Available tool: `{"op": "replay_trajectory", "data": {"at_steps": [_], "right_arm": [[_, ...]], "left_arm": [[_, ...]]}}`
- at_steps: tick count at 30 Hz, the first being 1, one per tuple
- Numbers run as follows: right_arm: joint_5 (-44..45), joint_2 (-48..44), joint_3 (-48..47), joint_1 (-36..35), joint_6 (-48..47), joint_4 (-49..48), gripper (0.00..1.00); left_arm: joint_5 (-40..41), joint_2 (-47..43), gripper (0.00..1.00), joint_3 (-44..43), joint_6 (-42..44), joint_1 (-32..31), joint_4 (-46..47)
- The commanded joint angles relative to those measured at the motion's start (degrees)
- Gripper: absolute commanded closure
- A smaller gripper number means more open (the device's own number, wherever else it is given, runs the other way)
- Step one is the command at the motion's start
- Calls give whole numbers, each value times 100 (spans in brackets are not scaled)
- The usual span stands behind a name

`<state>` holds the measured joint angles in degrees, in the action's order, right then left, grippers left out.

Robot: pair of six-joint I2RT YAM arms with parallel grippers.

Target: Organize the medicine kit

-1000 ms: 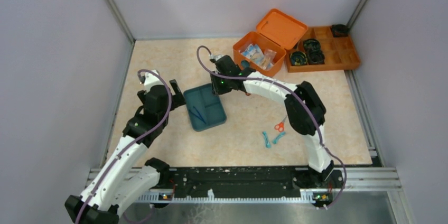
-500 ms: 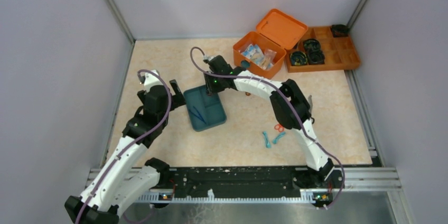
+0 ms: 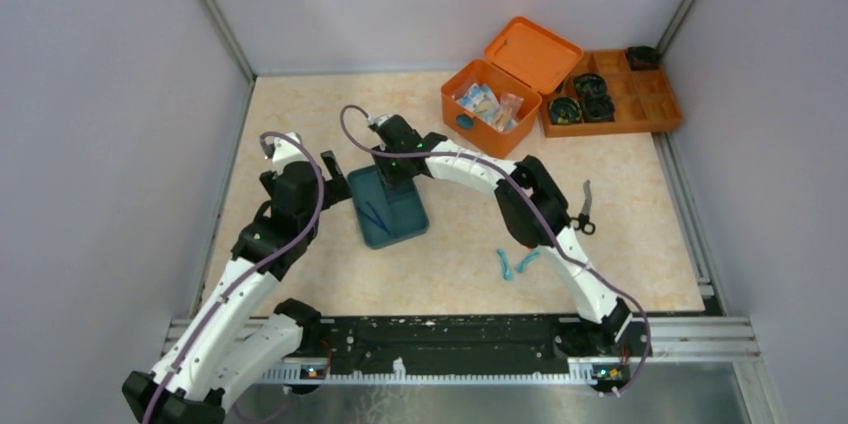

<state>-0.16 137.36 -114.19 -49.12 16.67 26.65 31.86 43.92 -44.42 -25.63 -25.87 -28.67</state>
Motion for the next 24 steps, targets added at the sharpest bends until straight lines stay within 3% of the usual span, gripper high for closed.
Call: {"op": "replay_trajectory", "data": {"at_steps": [1, 5, 13, 24], "right_arm": [[152, 69, -250, -51, -107, 112, 57], [187, -144, -260, -53, -106, 81, 50], [482, -1186, 42, -21, -153, -194, 50], [883, -2977, 2587, 920, 69, -734, 48]], "left_arm": [[-13, -75, 1, 68, 67, 26, 54], [-28, -69, 1, 66, 67, 20, 62], [-48, -61, 1, 67, 74, 21, 65], [-45, -69, 1, 67, 75, 20, 63]]}}
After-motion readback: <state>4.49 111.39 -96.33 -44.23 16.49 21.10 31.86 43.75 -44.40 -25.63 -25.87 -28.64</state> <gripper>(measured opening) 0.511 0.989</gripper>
